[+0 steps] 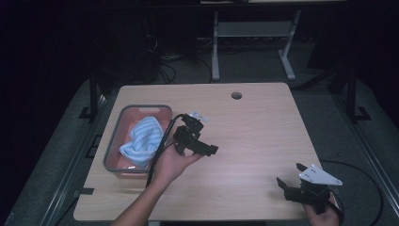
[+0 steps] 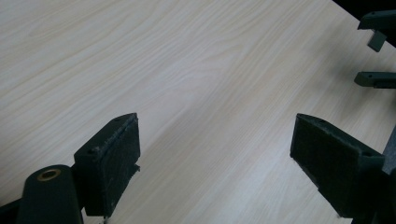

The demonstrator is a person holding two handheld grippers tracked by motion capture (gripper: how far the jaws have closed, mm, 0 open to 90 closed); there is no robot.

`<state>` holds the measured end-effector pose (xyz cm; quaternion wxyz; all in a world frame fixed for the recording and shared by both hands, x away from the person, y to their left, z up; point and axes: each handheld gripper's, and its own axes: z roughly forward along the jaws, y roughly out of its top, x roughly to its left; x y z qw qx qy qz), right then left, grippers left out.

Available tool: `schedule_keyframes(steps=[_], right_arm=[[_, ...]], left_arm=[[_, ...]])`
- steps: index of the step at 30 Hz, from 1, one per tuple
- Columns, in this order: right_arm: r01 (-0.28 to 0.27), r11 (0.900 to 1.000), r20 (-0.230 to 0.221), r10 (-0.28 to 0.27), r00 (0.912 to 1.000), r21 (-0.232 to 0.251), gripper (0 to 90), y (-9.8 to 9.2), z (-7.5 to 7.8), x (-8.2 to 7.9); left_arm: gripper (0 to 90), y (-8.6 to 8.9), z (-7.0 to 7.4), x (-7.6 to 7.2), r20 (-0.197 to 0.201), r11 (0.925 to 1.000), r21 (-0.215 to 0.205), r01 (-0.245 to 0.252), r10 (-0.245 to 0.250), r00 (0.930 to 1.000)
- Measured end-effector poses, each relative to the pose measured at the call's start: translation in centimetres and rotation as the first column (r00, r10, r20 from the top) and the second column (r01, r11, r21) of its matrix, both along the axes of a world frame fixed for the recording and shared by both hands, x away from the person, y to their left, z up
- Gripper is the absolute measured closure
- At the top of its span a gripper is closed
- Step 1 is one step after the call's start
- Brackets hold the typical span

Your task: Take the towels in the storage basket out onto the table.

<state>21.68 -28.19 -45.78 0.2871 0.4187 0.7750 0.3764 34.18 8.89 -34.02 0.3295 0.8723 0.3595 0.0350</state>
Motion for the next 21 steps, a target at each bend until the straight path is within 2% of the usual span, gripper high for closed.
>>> schedule_keyframes(steps=[3, 5, 8, 9, 11, 15, 21], right_arm=[[-0.005, 1.000, -0.002, 0.005, 1.0000, -0.003, 14.1, 0.2, 0.0, 0.0], [-0.014, 1.000, -0.004, 0.014, 0.9999, -0.007, 14.1, 0.3, 0.0, 0.0], [-0.017, 1.000, -0.005, 0.017, 0.9998, -0.006, 14.1, 0.6, 0.0, 0.1], [-0.021, 1.000, -0.003, 0.021, 0.9998, -0.015, 14.1, 0.6, 0.0, 0.1], [-0.021, 1.000, 0.000, 0.021, 0.9998, -0.021, 14.1, 0.6, 0.0, 0.1], [-0.012, 1.000, 0.002, 0.012, 0.9999, -0.019, 14.1, 0.5, 0.1, 0.0], [-0.003, 1.000, 0.000, 0.003, 1.0000, -0.010, 14.1, 0.5, 0.1, -0.1]], left_arm=[[15.6, 1.0, 0.6, 0.4, -0.007, 1.0000, 0.001, -0.002, 0.002, 1.0000], [15.6, 1.7, 0.8, 0.7, -0.028, 1.0000, 0.002, 0.001, 0.000, 0.9996], [15.6, 3.2, 1.1, 1.2, -0.052, 0.9996, -0.024, -0.015, 0.013, 0.9985], [15.6, 3.6, 1.1, 1.4, -0.056, 0.9990, -0.034, -0.029, 0.027, 0.9980], [15.6, 4.7, 1.2, 1.6, -0.052, 0.9986, -0.021, -0.048, 0.047, 0.9976], [15.6, 6.7, 1.3, 1.9, -0.061, 0.9953, -0.029, -0.092, 0.090, 0.9940], [15.9, 9.3, 1.3, 2.1, -0.051, 0.9878, -0.005, -0.156, 0.155, 0.9865]])
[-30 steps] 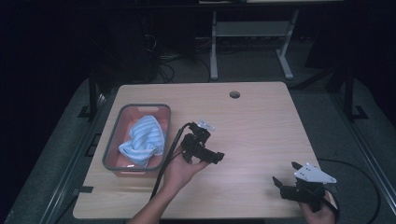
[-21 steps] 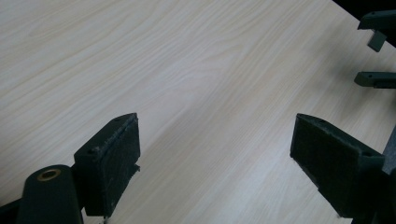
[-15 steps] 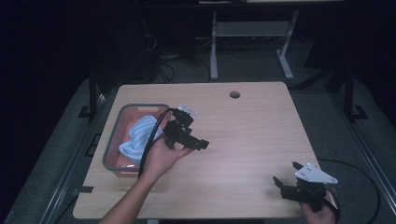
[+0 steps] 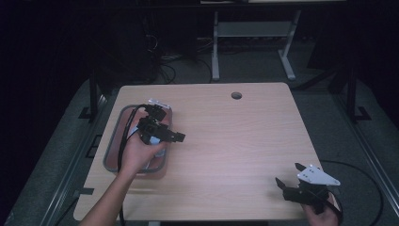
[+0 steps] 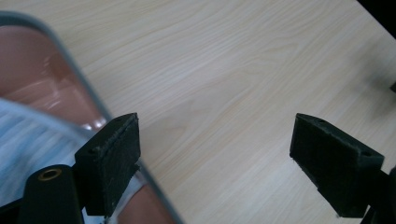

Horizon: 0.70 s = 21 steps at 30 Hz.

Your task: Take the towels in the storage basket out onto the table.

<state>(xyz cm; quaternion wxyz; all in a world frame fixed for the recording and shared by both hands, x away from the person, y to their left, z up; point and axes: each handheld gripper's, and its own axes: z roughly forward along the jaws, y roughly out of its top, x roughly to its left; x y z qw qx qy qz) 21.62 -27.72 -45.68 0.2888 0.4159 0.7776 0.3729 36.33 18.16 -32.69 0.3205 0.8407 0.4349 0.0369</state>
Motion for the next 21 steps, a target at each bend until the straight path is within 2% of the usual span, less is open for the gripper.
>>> schedule_keyframes(steps=[5, 13, 17, 18, 21], right_arm=[[-0.008, 1.000, 0.003, 0.008, 1.0000, -0.008, 14.1, 0.2, 0.0, 0.0], [-0.008, 1.000, 0.004, 0.008, 1.0000, -0.010, 14.1, 0.2, -0.1, 0.1], [-0.011, 1.000, -0.003, 0.011, 0.9999, -0.015, 14.2, 0.3, -0.2, 0.0], [-0.013, 1.000, 0.001, 0.013, 0.9999, -0.017, 14.2, 0.3, -0.1, 0.0], [-0.006, 1.000, 0.007, 0.006, 1.0000, -0.016, 14.2, 0.2, 0.0, 0.0]], left_arm=[[15.9, 2.1, -0.2, 0.2, -0.004, 0.9986, 0.005, -0.053, 0.053, 0.9986], [16.2, 5.6, -1.1, 0.3, -0.018, 0.9913, 0.007, -0.132, 0.132, 0.9911], [16.7, 6.7, -1.7, 0.4, -0.031, 0.9846, 0.019, -0.174, 0.174, 0.9842], [20.3, 6.9, -1.8, 0.4, -0.025, 0.9834, 0.033, -0.178, 0.179, 0.9835], [20.1, 7.5, -2.3, 0.4, -0.035, 0.9813, 0.036, -0.189, 0.190, 0.9811]])
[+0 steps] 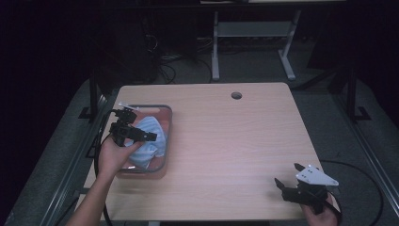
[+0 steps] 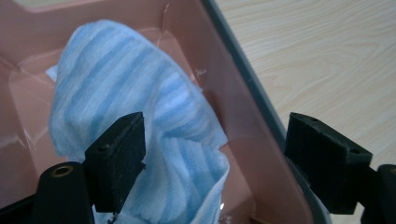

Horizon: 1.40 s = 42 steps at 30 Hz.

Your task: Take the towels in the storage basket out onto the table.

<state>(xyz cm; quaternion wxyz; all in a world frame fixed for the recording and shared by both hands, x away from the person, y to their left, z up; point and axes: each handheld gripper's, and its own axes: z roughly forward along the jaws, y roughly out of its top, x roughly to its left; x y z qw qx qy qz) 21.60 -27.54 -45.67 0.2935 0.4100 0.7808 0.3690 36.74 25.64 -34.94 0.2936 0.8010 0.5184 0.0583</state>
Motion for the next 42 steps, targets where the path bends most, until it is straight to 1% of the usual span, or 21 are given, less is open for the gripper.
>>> schedule_keyframes(steps=[1, 4, 6, 8, 14, 15, 17, 20, 22, 23, 26, 27, 28, 30, 33, 35, 36, 37, 39, 41, 42], right_arm=[[0.000, 1.000, 0.002, 0.000, 1.0000, -0.001, 14.2, 0.0, 0.0, 0.0], [0.004, 1.000, -0.008, -0.004, 1.0000, 0.004, 14.1, 0.0, -0.1, 0.0], [-0.003, 1.000, -0.007, 0.003, 1.0000, -0.006, 14.1, 0.0, -0.1, 0.1], [-0.003, 1.000, -0.006, 0.003, 1.0000, -0.002, 14.1, 0.1, -0.1, 0.1], [0.000, 1.000, -0.005, 0.000, 1.0000, -0.005, 14.1, 0.1, -0.1, 0.0], [-0.001, 1.000, -0.005, 0.001, 1.0000, -0.005, 14.2, 0.0, -0.1, 0.0], [-0.001, 1.000, -0.008, 0.001, 1.0000, -0.007, 14.2, 0.1, -0.1, 0.0], [-0.006, 1.000, -0.004, 0.006, 1.0000, -0.006, 14.2, 0.1, -0.1, 0.0], [-0.005, 1.000, -0.001, 0.005, 1.0000, -0.008, 14.2, 0.1, -0.1, 0.0], [-0.004, 1.000, -0.002, 0.004, 1.0000, -0.007, 14.1, 0.1, 0.0, 0.0], [0.002, 1.000, -0.005, -0.002, 1.0000, 0.004, 14.2, 0.0, -0.1, 0.0], [0.002, 1.000, -0.009, -0.002, 1.0000, 0.003, 14.2, 0.0, -0.1, 0.0], [0.000, 1.000, -0.009, 0.000, 1.0000, 0.003, 14.1, 0.0, -0.1, 0.0], [-0.006, 1.000, -0.005, 0.006, 1.0000, -0.002, 14.2, 0.0, -0.1, 0.0], [-0.009, 1.000, -0.006, 0.009, 0.9999, -0.003, 14.2, 0.1, -0.1, 0.0], [-0.007, 1.000, -0.007, 0.007, 0.9999, -0.003, 14.2, 0.0, -0.1, 0.1], [-0.003, 1.000, -0.013, 0.003, 0.9999, 0.004, 14.2, 0.0, -0.1, 0.1], [-0.005, 1.000, -0.014, 0.005, 0.9999, 0.006, 14.2, 0.0, -0.2, 0.1], [-0.008, 1.000, -0.017, 0.008, 0.9998, 0.005, 14.2, 0.0, -0.2, 0.1], [-0.009, 1.000, -0.018, 0.009, 0.9998, 0.004, 14.2, 0.1, -0.2, 0.1], [-0.010, 1.000, -0.018, 0.010, 0.9998, 0.004, 14.2, 0.1, -0.2, 0.1]], left_arm=[[20.2, 0.1, -0.1, 0.0, 0.003, 1.0000, 0.005, -0.004, 0.004, 1.0000], [20.2, 0.7, -0.5, 0.0, -0.009, 0.9997, 0.016, -0.016, 0.016, 0.9998], [20.2, 1.2, -0.8, 0.0, -0.013, 0.9990, 0.022, -0.038, 0.038, 0.9992], [20.2, 1.5, -1.2, 0.1, -0.023, 0.9982, 0.034, -0.050, 0.051, 0.9984], [20.9, 1.7, -2.0, 0.4, -0.043, 0.9952, 0.060, -0.077, 0.079, 0.9959], [21.4, 1.7, -2.1, 0.5, -0.052, 0.9946, 0.073, -0.074, 0.078, 0.9956], [21.7, 1.6, -2.3, 0.7, -0.060, 0.9939, 0.081, -0.074, 0.079, 0.9950], [22.2, 1.1, -2.7, 1.1, -0.076, 0.9912, 0.106, -0.079, 0.088, 0.9933], [23.7, 0.9, -3.0, 1.3, -0.086, 0.9861, 0.140, -0.090, 0.103, 0.9910], [24.2, 0.7, -3.1, 1.4, -0.092, 0.9837, 0.150, -0.099, 0.113, 0.9892], [25.6, 0.5, -3.6, 1.7, -0.109, 0.9801, 0.173, -0.097, 0.117, 0.9871], [27.9, 0.4, -3.7, 1.8, -0.109, 0.9782, 0.185, -0.094, 0.115, 0.9873], [29.7, 0.4, -3.9, 2.0, -0.117, 0.9757, 0.200, -0.089, 0.114, 0.9865], [32.8, 0.3, -4.2, 2.2, -0.138, 0.9736, 0.214, -0.080, 0.111, 0.9843], [38.9, -0.2, -4.8, 2.6, -0.158, 0.9618, 0.267, -0.061, 0.106, 0.9817], [46.7, -0.5, -5.3, 2.7, -0.172, 0.9500, 0.310, -0.041, 0.098, 0.9802], [48.7, -0.6, -5.6, 2.8, -0.181, 0.9466, 0.321, -0.035, 0.097, 0.9786], [51.6, -0.6, -5.7, 2.8, -0.185, 0.9461, 0.322, -0.037, 0.101, 0.9776], [60.4, -0.7, -5.6, 2.7, -0.182, 0.9450, 0.326, -0.026, 0.090, 0.9792], [65.3, -0.6, -5.5, 2.7, -0.180, 0.9440, 0.330, -0.010, 0.074, 0.9808], [67.0, -0.6, -5.4, 2.6, -0.175, 0.9456, 0.325, -0.014, 0.075, 0.9818]])
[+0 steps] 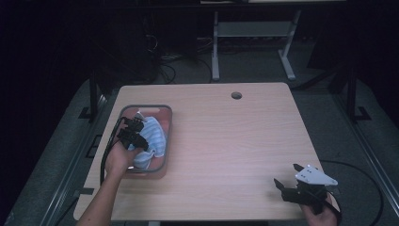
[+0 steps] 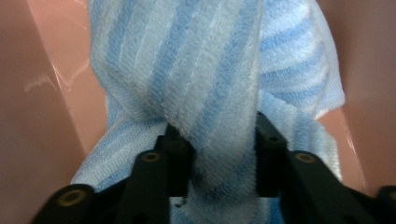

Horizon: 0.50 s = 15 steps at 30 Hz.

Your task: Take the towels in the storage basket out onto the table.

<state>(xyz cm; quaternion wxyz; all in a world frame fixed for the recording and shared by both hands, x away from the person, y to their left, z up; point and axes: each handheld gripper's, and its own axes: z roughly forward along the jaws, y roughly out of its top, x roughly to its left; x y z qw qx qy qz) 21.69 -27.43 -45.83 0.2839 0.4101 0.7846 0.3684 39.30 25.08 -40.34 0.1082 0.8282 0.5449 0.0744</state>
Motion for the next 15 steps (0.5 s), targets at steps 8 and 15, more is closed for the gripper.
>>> schedule_keyframes(steps=[8, 15], right_arm=[[0.006, 1.000, 0.000, -0.006, 1.0000, 0.008, 14.2, -0.2, 0.0, 0.0], [0.015, 0.999, 0.005, -0.015, 0.9999, 0.029, 14.1, -0.3, 0.2, -0.1]], left_arm=[[69.2, 1.4, 1.1, -0.8, 0.039, 0.9970, -0.075, -0.021, 0.024, 0.9990], [69.5, 2.1, 2.8, -1.8, 0.080, 0.9880, -0.154, -0.015, 0.028, 0.9964]])
